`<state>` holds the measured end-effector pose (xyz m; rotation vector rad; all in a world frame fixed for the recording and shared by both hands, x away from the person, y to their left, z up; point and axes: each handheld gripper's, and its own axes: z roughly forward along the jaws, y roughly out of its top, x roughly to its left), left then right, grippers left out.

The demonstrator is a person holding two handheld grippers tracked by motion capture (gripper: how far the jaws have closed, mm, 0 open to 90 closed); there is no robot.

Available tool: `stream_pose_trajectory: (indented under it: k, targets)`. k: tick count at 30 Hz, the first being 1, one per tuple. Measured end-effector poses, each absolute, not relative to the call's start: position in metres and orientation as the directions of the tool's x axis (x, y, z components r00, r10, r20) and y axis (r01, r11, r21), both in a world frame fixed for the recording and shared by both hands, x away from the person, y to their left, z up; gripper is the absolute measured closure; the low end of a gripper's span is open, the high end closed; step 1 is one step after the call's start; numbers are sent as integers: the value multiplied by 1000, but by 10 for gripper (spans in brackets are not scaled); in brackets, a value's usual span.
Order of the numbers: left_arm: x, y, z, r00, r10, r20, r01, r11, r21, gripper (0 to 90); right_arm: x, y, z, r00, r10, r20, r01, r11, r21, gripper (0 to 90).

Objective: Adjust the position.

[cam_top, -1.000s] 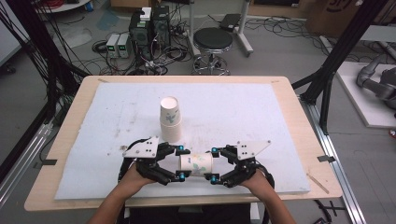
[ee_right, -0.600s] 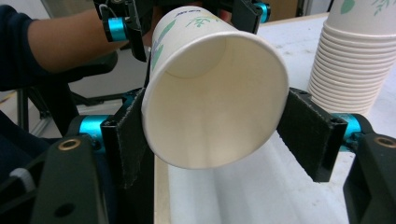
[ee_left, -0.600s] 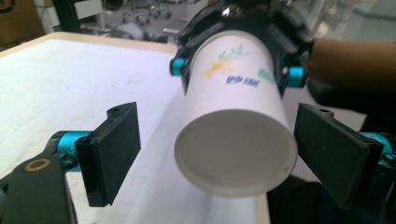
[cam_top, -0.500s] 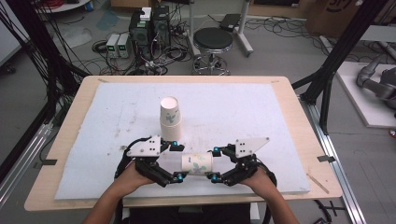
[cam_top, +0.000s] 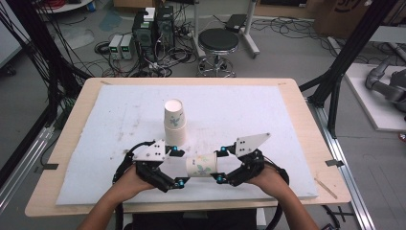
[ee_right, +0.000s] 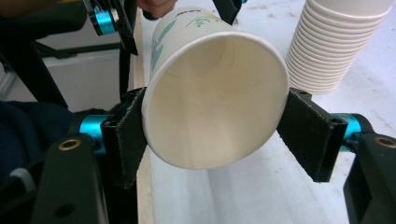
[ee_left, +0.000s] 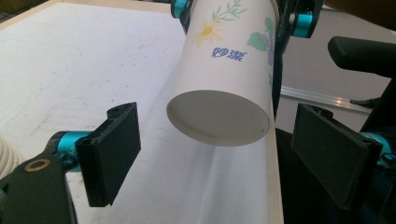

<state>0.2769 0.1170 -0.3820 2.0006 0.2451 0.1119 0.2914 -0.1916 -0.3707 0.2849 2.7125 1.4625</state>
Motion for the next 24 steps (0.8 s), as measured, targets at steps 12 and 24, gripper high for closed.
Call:
stream_pose_trajectory:
  k: [12,24]
  targets:
    - [280,112,-373,976,219,9,109,-523,845,162,293,-182,-357,-986,168,-21,94,647,756,284]
    - [283,95,-367,979,201,32,95,-593,800,175,295,-160,-343,-990,124,-62,53,754,654,284]
